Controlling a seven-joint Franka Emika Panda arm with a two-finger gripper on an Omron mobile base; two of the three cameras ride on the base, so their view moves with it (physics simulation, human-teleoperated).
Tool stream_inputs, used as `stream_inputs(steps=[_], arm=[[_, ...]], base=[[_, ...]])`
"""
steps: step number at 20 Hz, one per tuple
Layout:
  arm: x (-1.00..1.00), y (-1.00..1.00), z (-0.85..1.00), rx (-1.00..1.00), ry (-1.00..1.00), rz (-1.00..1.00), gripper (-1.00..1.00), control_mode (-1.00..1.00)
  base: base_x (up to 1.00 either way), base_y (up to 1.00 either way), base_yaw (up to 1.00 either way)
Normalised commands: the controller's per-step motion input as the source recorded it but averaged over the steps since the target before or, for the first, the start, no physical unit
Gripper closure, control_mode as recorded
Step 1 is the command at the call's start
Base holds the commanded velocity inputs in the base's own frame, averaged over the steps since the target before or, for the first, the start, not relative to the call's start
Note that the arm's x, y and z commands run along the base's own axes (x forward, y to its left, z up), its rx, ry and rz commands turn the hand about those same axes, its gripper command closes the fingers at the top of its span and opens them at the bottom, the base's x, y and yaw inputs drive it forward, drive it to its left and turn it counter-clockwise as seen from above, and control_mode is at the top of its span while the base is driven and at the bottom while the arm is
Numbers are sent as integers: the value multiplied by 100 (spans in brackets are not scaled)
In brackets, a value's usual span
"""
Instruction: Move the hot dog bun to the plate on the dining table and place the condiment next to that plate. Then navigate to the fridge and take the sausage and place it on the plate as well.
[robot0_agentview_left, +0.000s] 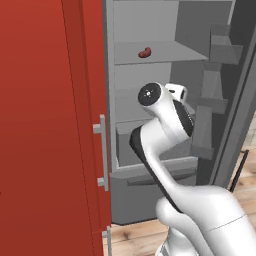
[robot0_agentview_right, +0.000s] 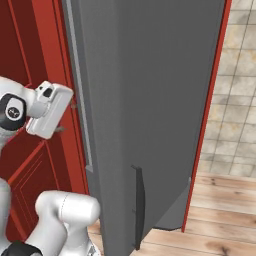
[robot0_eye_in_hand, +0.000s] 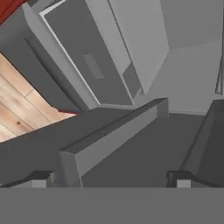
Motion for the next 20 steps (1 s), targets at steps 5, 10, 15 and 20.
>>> stream_inputs(steps=[5, 10, 15, 20], arm=[[80, -38, 1, -8, 16, -18, -100, -100], [32, -56, 2, -3, 15, -22, -100, -100], [-7, -76, 13, -1, 5, -22, -100, -100], [-39, -100, 35, 4, 0, -9, -100, -100]], base=[[0, 0, 0], [0, 0, 0], [0, 0, 0], [0, 0, 0]])
